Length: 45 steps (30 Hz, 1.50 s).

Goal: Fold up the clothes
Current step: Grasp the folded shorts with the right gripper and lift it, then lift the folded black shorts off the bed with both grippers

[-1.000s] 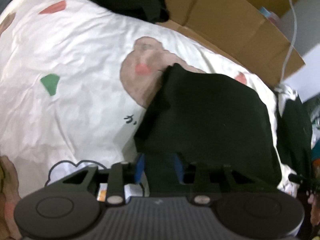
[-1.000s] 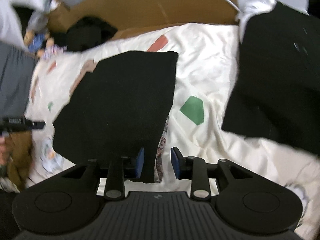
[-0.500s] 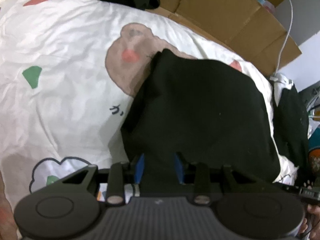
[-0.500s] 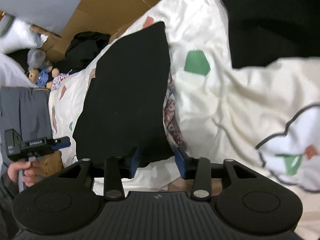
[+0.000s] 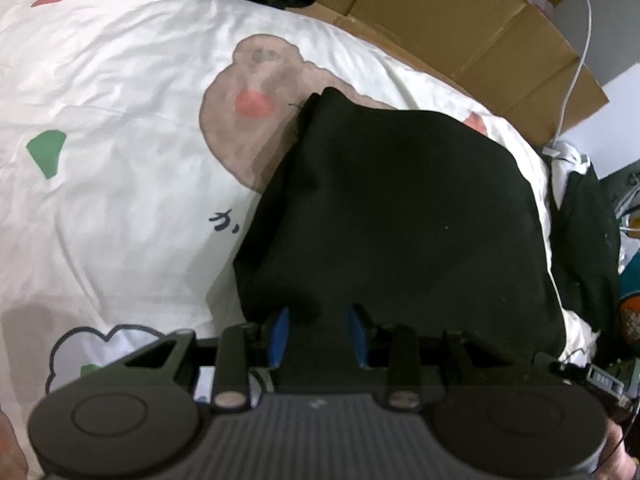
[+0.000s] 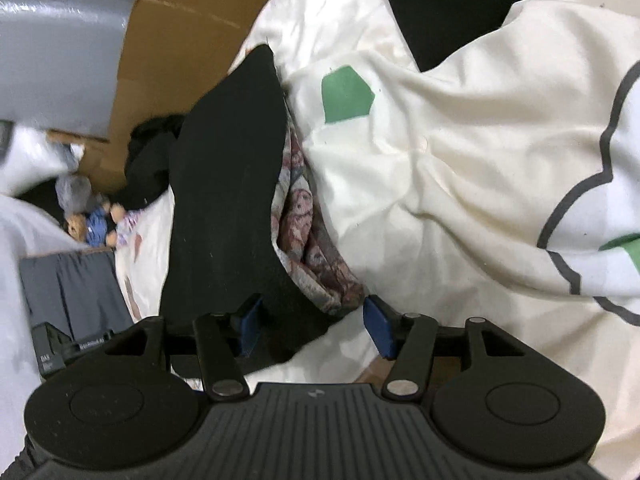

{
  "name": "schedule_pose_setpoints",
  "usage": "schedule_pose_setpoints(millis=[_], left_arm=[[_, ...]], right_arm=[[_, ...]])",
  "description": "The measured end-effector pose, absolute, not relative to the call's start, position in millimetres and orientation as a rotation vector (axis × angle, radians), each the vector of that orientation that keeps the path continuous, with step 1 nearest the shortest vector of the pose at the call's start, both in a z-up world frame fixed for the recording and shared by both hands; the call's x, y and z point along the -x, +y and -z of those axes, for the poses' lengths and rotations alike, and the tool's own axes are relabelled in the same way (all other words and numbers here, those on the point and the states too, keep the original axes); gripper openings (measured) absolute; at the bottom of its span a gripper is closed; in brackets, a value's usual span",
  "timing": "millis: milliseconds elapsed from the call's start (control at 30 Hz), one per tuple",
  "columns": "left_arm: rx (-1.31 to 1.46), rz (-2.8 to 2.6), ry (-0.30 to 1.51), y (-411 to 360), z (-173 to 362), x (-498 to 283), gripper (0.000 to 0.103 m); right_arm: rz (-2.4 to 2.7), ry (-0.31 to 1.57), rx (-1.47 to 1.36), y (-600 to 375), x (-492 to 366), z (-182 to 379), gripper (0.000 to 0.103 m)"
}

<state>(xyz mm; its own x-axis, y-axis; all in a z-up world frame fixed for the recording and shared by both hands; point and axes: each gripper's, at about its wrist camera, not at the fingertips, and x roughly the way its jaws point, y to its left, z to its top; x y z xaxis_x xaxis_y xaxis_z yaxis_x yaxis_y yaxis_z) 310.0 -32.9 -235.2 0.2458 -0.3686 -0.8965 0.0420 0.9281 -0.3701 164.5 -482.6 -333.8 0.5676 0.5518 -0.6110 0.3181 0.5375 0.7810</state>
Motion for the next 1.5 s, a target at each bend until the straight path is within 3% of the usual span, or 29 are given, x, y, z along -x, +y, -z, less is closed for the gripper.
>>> schedule_pose_setpoints(millis=[67,233,433,1500], left_arm=[[0.286,0.289,1.301,-33,236,-310,0.036],[0.29,0.281,1.302,-30,236,-311,0.036],[0.304,0.267,1.285,-26,229,-315,0.036],[0.234,0.34,1.298,-92,236,-326,0.036]], right_arm=[[-0.163,0.986,-1.051,-483,-165,336,0.059],[-0.145,0.984,-1.002,-479,-172,331,0.024],[-0.126,0.969,-0.924,-486,-172,316,0.013],[-0.217,1.105,-0.605,-555,-203,272,0.01]])
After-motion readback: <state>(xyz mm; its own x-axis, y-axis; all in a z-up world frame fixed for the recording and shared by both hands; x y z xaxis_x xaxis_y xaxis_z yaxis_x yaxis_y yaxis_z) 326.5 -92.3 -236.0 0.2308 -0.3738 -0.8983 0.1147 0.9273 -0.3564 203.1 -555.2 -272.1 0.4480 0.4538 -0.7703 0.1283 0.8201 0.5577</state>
